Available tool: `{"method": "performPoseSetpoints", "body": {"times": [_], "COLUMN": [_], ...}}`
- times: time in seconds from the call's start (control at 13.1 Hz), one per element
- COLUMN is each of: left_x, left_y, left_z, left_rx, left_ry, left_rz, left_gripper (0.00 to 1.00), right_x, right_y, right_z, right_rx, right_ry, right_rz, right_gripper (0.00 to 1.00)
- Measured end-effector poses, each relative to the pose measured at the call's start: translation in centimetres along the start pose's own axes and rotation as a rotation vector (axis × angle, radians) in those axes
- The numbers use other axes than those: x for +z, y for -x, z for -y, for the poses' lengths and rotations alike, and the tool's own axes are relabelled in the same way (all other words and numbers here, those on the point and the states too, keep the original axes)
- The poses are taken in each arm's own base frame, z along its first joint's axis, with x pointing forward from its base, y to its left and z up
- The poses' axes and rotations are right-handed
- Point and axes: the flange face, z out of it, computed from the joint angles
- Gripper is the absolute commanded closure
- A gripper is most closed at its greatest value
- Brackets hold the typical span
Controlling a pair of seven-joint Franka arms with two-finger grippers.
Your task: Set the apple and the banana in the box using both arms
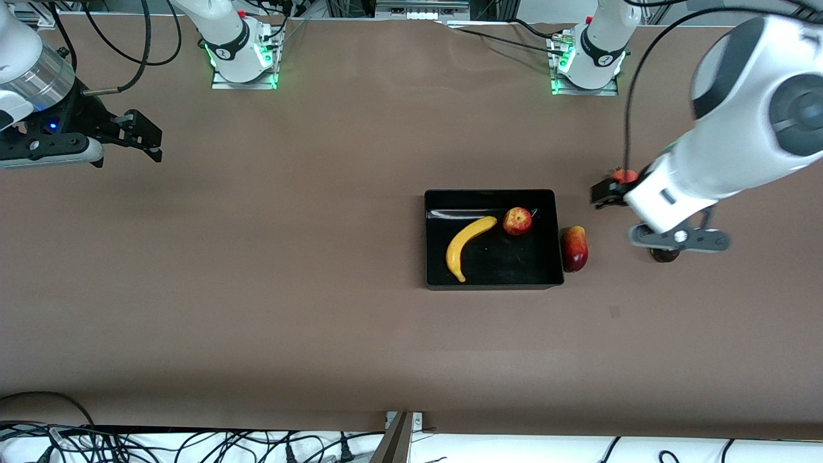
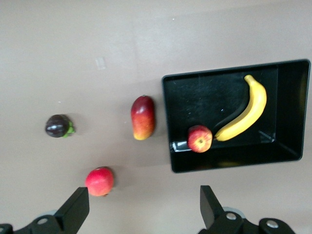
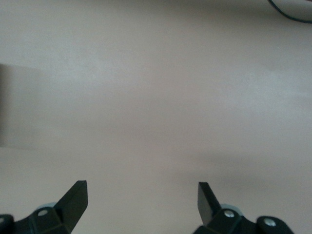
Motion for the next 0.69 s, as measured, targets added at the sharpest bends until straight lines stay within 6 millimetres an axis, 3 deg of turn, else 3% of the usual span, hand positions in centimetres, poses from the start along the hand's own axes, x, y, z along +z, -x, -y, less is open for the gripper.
{"method": "performPoseSetpoints", "body": {"times": [0.15, 0.38, 0.54, 0.69], "left_x": [-0.8, -0.7, -0.8, -0.7], "left_y": [2.3, 7.5, 8.9, 9.5], "left_z": [3.0, 5.7, 7.8, 8.6], "left_rx": [-0.016, -0.07, -0.11, -0.124], "left_ry": [-0.014, -0.042, -0.032, -0.029], "left_rz": [-0.064, -0.078, -0.074, -0.071], "left_gripper": [0.0, 0.0, 0.0, 0.0], "right_x": [0.0, 0.0, 0.0, -0.1], "right_y": [0.0, -0.1, -0.1, -0.1], "right_z": [0.0, 0.0, 0.1, 0.3], "right_rx": [0.0, 0.0, -0.001, -0.005], "right_ry": [0.0, 0.0, 0.0, 0.0], "right_rz": [-0.002, -0.004, -0.006, -0.006], "right_gripper": [0.0, 0.0, 0.0, 0.0]}}
